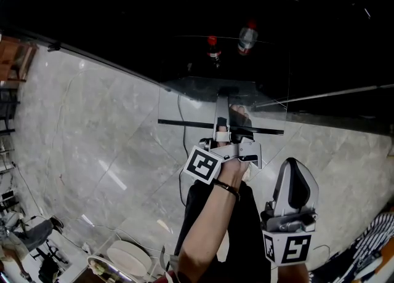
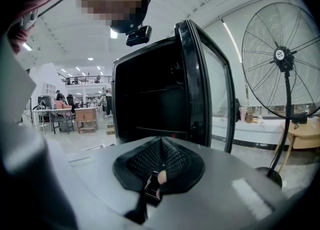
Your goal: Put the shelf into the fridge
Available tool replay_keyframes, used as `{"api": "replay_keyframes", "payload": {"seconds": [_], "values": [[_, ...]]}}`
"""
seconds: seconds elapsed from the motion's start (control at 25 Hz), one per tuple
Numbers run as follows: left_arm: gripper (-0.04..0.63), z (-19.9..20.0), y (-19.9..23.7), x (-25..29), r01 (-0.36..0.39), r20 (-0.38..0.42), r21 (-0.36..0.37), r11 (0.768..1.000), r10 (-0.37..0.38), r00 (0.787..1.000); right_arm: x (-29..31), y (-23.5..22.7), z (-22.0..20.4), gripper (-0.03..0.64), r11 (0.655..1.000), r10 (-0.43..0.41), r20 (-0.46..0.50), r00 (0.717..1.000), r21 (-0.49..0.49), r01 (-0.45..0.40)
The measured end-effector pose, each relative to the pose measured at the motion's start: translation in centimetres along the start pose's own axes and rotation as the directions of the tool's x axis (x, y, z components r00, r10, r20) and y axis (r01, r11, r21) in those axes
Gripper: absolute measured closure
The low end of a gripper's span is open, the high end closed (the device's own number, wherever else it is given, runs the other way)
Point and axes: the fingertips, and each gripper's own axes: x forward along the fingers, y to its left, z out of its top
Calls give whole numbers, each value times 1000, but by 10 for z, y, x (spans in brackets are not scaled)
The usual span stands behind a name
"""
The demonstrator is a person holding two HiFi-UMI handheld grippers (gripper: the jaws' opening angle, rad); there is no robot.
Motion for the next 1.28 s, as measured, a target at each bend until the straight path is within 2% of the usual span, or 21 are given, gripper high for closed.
{"api": "replay_keyframes", "payload": {"seconds": [0.4,0.64,1.0,1.28], "values": [[571,-1,6,65,-35,4,5,999,35,999,39,-12,24,621,1000,9,10,1000,-3,-9],[575,-3,1,69,-20,-28,26,999,20,999,16,-6,19,621,1000,-2,28,1000,-4,2],[572,-5,-3,85,-35,-49,39,999,36,998,2,-3,25,621,1000,-24,51,998,-8,25],[569,-4,1,113,-65,-78,82,994,72,994,34,-4,38,621,998,-65,81,995,-3,66]]}}
